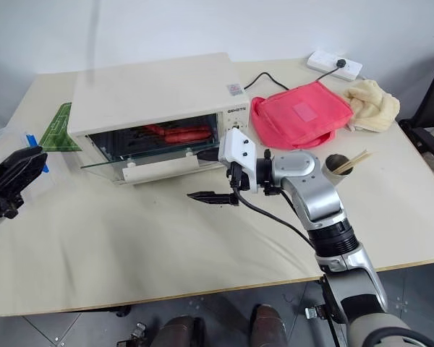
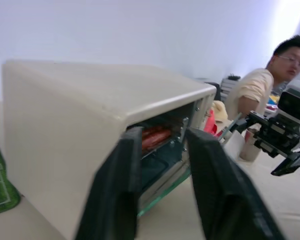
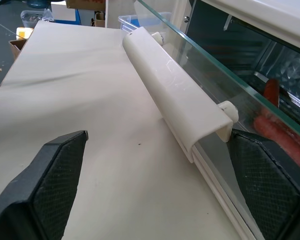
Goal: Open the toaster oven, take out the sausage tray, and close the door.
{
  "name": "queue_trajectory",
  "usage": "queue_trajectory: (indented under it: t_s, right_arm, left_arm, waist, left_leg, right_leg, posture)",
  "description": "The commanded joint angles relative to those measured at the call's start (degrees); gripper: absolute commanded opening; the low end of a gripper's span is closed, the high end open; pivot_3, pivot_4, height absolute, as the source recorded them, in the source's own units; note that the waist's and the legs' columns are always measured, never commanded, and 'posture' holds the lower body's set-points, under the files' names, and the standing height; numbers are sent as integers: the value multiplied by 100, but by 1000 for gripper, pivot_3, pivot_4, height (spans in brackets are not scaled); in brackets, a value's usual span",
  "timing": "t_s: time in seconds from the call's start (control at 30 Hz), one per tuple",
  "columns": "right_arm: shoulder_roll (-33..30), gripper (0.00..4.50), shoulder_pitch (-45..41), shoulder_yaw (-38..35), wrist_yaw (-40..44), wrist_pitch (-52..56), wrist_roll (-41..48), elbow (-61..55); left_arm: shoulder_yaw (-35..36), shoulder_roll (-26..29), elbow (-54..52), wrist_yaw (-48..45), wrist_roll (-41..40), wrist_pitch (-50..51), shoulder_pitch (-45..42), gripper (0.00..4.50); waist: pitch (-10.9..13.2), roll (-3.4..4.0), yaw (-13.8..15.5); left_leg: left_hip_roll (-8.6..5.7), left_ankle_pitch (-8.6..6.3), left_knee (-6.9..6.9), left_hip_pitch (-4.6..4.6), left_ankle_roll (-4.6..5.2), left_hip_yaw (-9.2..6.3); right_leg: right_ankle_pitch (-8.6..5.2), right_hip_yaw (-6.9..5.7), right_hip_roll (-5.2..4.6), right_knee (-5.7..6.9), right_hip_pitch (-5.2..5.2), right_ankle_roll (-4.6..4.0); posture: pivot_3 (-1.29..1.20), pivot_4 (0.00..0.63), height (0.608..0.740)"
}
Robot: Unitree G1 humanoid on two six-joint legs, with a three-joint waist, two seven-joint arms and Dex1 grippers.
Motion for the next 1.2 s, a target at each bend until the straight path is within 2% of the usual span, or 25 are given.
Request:
queue_trajectory:
  t_s: [0.03,0.07,0.3,0.4,0.67,1.2]
  right_arm:
    - [47,4454,174,369,273,63,259,-657]
    - [38,4454,208,378,257,80,253,-706]
    - [-31,4454,408,422,-2,431,201,-1071]
    - [-90,4454,516,470,-194,713,163,-1312]
    - [-362,4454,682,669,-528,1545,148,-1865]
    - [-614,4454,628,930,-728,1699,-85,-1755]
  left_arm:
    - [-329,220,142,-261,171,53,-203,196]
    - [-437,257,191,-313,224,86,-234,57]
    - [-1408,484,516,-522,915,278,-439,57]
    - [-1743,497,837,-179,1336,379,-748,57]
    - [-1854,338,1225,-636,1467,92,-1172,57]
    - [-2353,172,1482,-999,1797,113,-1613,57]
  waist:
    - [0,0,-3]
    - [0,0,-2]
    - [0,0,-6]
    - [0,0,10]
    - [-1,-3,18]
    - [-3,-6,80]
  left_leg:
    - [0,0,0,0,0,1]
    - [0,0,0,1,-1,4]
    - [10,-3,-10,13,-4,21]
    - [12,-3,-6,13,-5,21]
    - [37,-7,-1,15,-12,38]
    - [42,-8,16,14,-13,48]
  right_leg:
    - [0,1,1,-1,0,0]
    - [0,3,1,0,0,0]
    - [0,21,15,0,-4,0]
    - [0,22,17,2,-4,0]
    - [0,38,39,7,-14,-1]
    - [2,50,46,12,-14,-8]
  posture:
    - [0,150,740]
    - [0,150,740]
    - [0,150,740]
    - [0,150,740]
    - [0,150,740]
    - [0,150,740]
